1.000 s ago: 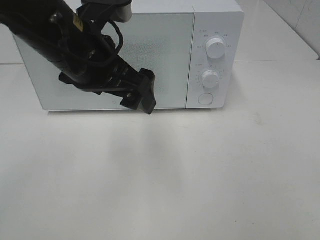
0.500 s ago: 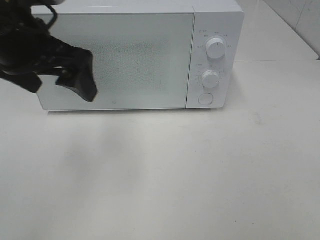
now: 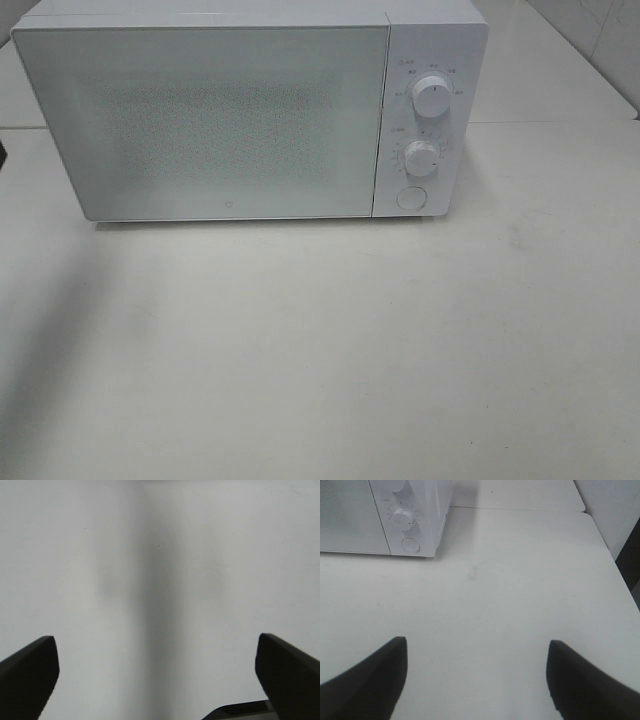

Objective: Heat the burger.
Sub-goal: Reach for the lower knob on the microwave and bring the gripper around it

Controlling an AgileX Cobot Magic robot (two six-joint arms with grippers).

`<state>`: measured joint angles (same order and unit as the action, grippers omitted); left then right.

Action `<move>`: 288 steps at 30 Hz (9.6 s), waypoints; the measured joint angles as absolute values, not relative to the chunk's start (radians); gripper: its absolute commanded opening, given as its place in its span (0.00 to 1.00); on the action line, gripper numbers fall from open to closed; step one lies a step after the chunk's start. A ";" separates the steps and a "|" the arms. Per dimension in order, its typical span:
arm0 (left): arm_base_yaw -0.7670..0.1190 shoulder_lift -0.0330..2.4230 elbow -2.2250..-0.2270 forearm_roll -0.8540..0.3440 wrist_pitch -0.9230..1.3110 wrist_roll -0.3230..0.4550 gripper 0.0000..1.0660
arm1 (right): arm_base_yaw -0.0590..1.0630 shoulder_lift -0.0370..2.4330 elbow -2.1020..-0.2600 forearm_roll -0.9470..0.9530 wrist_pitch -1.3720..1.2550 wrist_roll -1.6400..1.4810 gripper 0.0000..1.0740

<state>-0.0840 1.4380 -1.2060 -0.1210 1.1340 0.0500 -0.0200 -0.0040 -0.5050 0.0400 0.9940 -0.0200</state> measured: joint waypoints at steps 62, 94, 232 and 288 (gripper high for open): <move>0.053 0.003 -0.519 -0.052 1.077 0.051 0.94 | -0.020 -0.004 -0.505 0.040 0.994 -0.020 0.70; 0.053 -0.005 -0.519 -0.054 1.077 0.051 0.94 | -0.020 -0.004 -0.505 0.040 0.994 -0.020 0.70; 0.053 -0.005 -0.519 -0.054 1.077 0.050 0.94 | 0.817 1.781 -0.532 0.987 -1.208 -0.417 0.71; 0.053 -0.005 -0.519 -0.054 1.077 0.050 0.94 | 0.649 2.080 -0.831 0.834 -1.174 -0.323 0.71</move>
